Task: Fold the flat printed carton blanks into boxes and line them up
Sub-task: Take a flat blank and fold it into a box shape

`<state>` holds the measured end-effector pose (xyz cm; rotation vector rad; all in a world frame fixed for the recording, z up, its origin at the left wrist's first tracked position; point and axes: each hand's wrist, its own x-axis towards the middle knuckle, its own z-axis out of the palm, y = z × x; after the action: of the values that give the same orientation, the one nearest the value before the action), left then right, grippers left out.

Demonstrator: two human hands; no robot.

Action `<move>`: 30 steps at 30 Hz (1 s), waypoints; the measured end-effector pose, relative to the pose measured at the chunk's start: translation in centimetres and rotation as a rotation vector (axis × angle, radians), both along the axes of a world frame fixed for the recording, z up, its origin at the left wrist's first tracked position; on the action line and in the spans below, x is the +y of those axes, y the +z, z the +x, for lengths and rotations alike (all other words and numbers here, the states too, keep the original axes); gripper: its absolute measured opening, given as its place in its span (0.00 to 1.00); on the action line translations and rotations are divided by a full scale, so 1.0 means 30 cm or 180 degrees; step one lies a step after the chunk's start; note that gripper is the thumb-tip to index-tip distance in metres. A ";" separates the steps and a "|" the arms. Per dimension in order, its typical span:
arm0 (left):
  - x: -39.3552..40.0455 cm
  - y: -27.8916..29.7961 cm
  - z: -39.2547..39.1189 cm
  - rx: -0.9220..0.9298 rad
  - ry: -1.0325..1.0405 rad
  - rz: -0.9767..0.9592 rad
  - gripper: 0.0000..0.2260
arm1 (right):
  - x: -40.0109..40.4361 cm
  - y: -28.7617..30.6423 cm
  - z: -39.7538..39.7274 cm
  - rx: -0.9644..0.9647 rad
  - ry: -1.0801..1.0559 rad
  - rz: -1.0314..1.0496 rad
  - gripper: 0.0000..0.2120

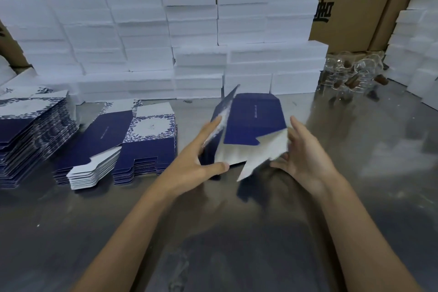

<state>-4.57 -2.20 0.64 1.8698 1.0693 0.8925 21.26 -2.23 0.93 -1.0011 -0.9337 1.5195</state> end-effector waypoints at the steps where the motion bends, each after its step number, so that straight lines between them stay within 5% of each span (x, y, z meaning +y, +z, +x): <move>1: -0.009 0.006 0.007 -0.0018 0.0028 0.0099 0.39 | 0.000 0.002 -0.015 -0.0005 0.0061 0.0050 0.23; 4: -0.021 0.024 0.013 -0.0240 0.0321 0.0390 0.32 | -0.005 0.008 -0.054 0.0101 0.0298 0.0276 0.22; 11: -0.034 0.049 0.031 -0.1073 0.0786 0.0595 0.16 | -0.018 -0.013 -0.125 -0.1063 0.0194 0.0721 0.32; 17: -0.052 0.075 0.038 -0.0953 0.1048 0.0735 0.15 | -0.007 -0.048 -0.198 -0.1952 -0.0743 0.0972 0.32; 25: -0.062 0.087 0.045 -0.0895 0.1024 0.0847 0.12 | 0.005 -0.075 -0.238 -0.2668 -0.1476 0.1309 0.19; 28: -0.054 0.073 0.054 -0.0743 0.1041 0.0972 0.10 | 0.012 -0.064 -0.215 -0.2812 -0.1360 0.1353 0.18; 30: -0.046 0.062 0.051 -0.0669 0.1101 0.1074 0.17 | 0.015 -0.056 -0.185 -0.3020 -0.1052 0.1265 0.18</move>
<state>-3.02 -3.58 2.51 1.8291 1.1856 1.5149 15.71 -1.79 -0.75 -1.5019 -1.5423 0.4932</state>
